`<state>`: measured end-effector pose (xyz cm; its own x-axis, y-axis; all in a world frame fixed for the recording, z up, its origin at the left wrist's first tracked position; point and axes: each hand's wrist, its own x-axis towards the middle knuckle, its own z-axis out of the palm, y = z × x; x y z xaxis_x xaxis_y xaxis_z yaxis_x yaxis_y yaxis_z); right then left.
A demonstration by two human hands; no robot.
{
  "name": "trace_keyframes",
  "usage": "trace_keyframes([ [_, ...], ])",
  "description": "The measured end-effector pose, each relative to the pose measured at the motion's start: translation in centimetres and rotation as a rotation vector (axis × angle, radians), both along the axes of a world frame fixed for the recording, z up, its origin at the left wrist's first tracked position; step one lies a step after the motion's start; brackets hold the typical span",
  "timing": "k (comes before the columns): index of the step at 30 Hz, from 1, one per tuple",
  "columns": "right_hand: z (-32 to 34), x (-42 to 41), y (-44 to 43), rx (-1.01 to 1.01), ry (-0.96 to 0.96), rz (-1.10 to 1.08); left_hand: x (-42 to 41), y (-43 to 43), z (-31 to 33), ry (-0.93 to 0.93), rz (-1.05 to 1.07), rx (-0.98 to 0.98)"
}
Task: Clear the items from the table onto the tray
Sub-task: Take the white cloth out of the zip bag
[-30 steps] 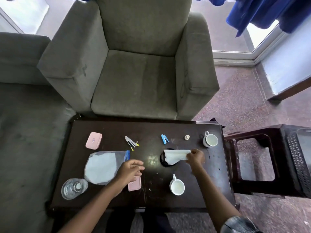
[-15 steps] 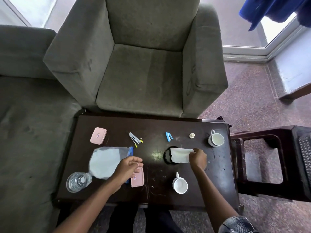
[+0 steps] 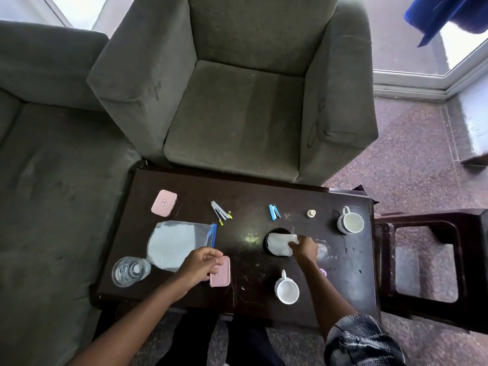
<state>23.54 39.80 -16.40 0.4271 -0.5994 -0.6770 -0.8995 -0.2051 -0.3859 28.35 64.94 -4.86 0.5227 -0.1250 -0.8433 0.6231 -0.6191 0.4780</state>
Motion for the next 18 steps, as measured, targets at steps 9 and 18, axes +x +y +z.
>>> trace_keyframes([
  [9, -0.6, -4.0, 0.5, -0.015, -0.098, -0.280, -0.2, 3.9, -2.7, -0.016, -0.068, 0.024],
  [18, 1.3, -6.2, 11.7, 0.178, 0.021, -0.101, 1.2, 17.4, -6.7, -0.188, -0.149, 0.250],
])
